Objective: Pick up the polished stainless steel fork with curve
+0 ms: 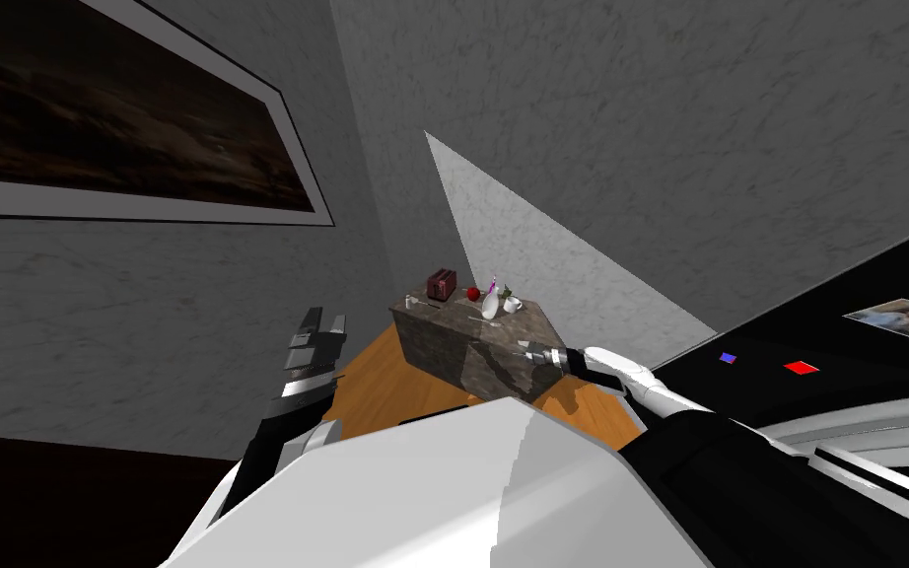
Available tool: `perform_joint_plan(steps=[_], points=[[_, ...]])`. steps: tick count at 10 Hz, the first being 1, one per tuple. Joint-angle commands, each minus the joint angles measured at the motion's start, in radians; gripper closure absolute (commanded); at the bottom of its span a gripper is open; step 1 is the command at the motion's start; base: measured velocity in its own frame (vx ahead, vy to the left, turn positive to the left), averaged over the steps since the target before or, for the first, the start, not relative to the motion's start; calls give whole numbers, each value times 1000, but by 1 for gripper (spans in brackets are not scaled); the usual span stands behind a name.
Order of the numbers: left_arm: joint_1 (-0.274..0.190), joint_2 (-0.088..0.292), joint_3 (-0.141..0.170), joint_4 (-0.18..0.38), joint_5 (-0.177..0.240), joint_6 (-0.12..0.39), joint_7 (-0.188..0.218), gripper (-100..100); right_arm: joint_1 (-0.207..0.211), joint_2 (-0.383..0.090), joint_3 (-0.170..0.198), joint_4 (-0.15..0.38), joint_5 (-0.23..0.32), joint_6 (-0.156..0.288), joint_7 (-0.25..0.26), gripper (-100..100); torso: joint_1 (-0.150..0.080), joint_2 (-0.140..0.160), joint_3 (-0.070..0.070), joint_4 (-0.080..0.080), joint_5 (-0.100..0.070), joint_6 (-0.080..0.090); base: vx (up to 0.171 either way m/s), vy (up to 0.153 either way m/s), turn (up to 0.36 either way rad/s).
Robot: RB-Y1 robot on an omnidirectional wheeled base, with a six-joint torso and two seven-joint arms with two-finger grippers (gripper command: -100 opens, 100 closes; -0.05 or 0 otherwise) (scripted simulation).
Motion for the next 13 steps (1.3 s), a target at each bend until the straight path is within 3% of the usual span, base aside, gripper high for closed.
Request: perform_joint_plan(steps=[1,3,4,5,6,7,9,10,13], points=[[0,0,0,0,0,0,0,0,1,-50,32,50,16,-12,20,-100,0,0,0,0,0,0,95,35,182],[0,0,0,0,0,0,0,0,1,-65,32,56,16,-12,20,-100,0,-1,-1,0,0,0,56,12,43],[0,0,0,0,0,0,0,0,5,-111,63,88,29,-22,41,-100,-1,2,1,0,0,0,48,16,184],[0,0,0,0,0,0,0,0,5,-111,63,101,29,-22,41,-100,-1,1,1,0,0,-1,62,21,111],[0,0,0,0,0,0,0,0,10,-154,94,144,40,-31,62,-100,0,1,0,0,0,0,87,52,191],[0,0,0,0,0,0,0,0,10,-155,94,144,40,-31,62,-100,1,-1,0,0,0,-1,83,45,119],[0,0,0,0,0,0,0,0,21,-219,157,223,58,-48,104,-100,1,-2,-1,-1,0,-1,132,53,247],[0,0,0,0,0,0,0,0,21,-233,157,223,58,-48,104,-100,3,-5,-3,-1,1,-1,112,46,109],[0,0,0,0,0,0,0,0,34,-296,219,290,70,-62,144,-100,1,-2,-1,0,0,0,101,37,155]])
